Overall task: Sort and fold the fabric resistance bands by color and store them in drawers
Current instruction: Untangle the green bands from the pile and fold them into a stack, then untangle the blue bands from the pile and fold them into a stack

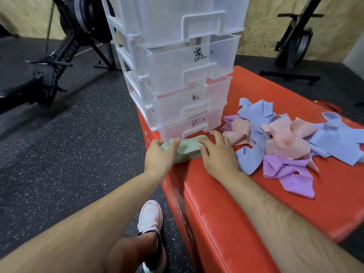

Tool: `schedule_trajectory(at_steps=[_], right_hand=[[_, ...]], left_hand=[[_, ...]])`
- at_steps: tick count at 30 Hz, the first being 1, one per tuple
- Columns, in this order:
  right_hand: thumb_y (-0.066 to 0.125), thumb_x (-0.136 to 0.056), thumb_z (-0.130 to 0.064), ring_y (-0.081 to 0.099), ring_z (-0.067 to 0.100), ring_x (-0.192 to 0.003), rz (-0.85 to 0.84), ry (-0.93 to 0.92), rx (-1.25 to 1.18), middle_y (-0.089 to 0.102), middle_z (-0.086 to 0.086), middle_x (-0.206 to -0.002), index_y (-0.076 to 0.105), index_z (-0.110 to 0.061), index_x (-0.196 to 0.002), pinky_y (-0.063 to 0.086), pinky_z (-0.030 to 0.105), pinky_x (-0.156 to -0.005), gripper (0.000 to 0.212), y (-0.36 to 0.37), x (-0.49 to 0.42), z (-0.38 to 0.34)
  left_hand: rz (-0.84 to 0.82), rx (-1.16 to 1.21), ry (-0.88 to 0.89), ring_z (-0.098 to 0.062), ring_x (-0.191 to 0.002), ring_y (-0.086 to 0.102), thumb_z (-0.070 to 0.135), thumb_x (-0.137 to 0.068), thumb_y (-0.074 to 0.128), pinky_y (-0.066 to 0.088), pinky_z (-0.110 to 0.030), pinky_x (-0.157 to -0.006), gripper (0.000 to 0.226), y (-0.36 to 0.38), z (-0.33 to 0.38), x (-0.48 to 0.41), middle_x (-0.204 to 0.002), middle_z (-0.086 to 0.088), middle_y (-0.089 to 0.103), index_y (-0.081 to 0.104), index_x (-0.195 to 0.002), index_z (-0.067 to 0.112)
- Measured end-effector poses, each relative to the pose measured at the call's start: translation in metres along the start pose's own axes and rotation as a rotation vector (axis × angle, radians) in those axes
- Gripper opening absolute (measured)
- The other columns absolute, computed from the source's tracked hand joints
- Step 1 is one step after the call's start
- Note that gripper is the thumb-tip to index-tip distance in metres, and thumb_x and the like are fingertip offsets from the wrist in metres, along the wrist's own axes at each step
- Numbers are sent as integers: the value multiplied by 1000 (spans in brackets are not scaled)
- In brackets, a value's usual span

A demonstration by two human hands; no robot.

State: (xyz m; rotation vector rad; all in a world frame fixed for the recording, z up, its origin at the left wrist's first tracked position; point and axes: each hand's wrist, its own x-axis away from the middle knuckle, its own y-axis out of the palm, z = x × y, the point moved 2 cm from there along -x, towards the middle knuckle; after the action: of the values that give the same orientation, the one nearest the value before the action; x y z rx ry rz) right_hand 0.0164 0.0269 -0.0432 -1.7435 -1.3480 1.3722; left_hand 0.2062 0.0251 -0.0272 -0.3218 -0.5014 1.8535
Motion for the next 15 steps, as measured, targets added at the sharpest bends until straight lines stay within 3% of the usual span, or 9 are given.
schedule_trajectory(at_steps=[3,6,9,11,15], right_hand=[[59,-93,-27,49,31,-110,41,-90,114,52,4,-131,68,-24,-111,49,46,-87,20,-8,-2,-3],[63,-89,-15,52,29,-101,26,-193,118,57,1,-116,67,-25,-111,50,45,-80,25,-8,-1,-4],[61,-88,-15,53,29,-100,-20,-262,141,58,1,-113,67,-25,-113,49,45,-79,27,-8,4,-5],[57,-91,-21,52,29,-105,-40,-265,167,58,2,-121,66,-24,-119,49,45,-82,30,-9,6,-5],[49,-97,-30,49,30,-119,-116,-252,193,54,3,-136,57,-24,-137,46,44,-92,42,-9,11,-3]], left_hand=[[127,-158,273,-21,-98,49,49,-83,71,42,-34,-87,41,-6,0,9,-104,-2,51,54,-99,15],[253,-432,676,-22,-104,46,38,-88,68,39,-36,-87,25,-8,7,23,-111,1,53,58,-102,20],[180,-582,1025,-20,-106,55,31,-92,63,39,-35,-86,17,0,12,30,-114,7,61,65,-107,23],[101,-680,1082,-17,-106,59,34,-94,58,39,-32,-88,18,7,6,25,-113,11,64,67,-108,27],[25,-798,984,-18,-109,63,27,-87,66,41,-32,-89,27,12,-6,12,-118,10,67,68,-114,26]])
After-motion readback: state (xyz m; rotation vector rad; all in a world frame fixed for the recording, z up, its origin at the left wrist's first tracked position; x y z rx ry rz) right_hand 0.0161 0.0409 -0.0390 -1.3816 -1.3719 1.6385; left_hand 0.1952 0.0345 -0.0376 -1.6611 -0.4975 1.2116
